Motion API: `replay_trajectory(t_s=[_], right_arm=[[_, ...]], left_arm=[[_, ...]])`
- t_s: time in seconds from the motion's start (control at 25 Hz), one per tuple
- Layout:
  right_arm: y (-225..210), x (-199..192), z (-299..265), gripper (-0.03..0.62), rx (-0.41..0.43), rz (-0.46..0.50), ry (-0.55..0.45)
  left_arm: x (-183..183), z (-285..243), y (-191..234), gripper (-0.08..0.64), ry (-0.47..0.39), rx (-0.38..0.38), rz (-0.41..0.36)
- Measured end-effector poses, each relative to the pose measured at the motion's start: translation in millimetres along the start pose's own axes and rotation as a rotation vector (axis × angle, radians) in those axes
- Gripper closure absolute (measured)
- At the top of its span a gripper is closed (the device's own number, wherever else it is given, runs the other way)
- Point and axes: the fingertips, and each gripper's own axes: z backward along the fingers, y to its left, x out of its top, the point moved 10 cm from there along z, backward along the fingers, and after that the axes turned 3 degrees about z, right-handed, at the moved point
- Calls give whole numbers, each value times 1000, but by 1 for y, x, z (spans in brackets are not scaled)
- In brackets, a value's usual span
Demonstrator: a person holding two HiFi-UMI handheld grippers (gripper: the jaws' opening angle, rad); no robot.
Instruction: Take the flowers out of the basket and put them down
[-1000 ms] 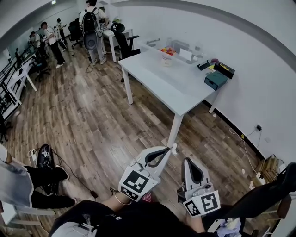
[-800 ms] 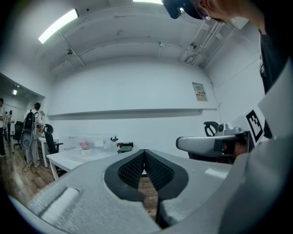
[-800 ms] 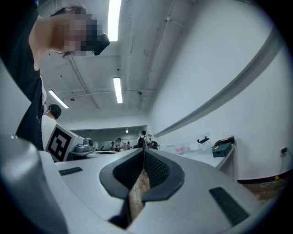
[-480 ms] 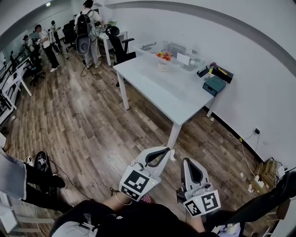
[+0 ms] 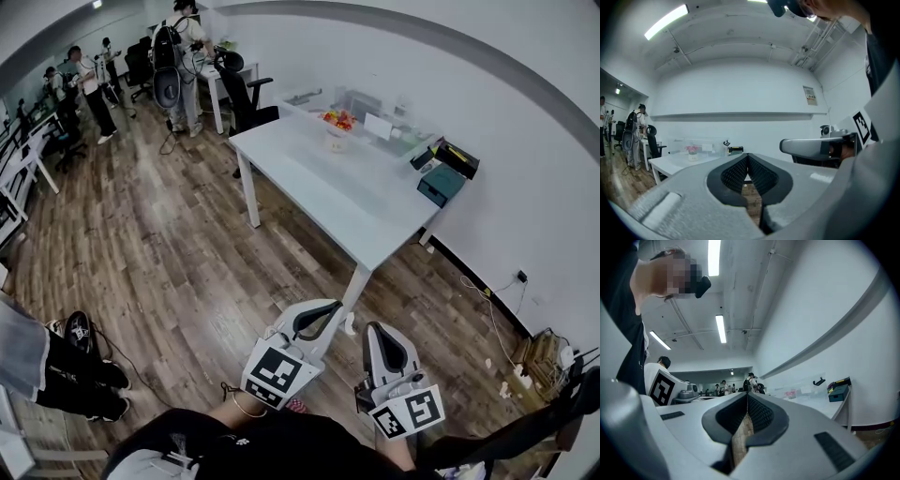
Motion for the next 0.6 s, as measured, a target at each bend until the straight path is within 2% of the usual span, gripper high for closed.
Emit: replay_trajectory(t_s=[0.6], right_arm=[[-5,-14,-64,580,-33,14,13]], left_arm=[[-4,-22,63,554,4,-38,-20]])
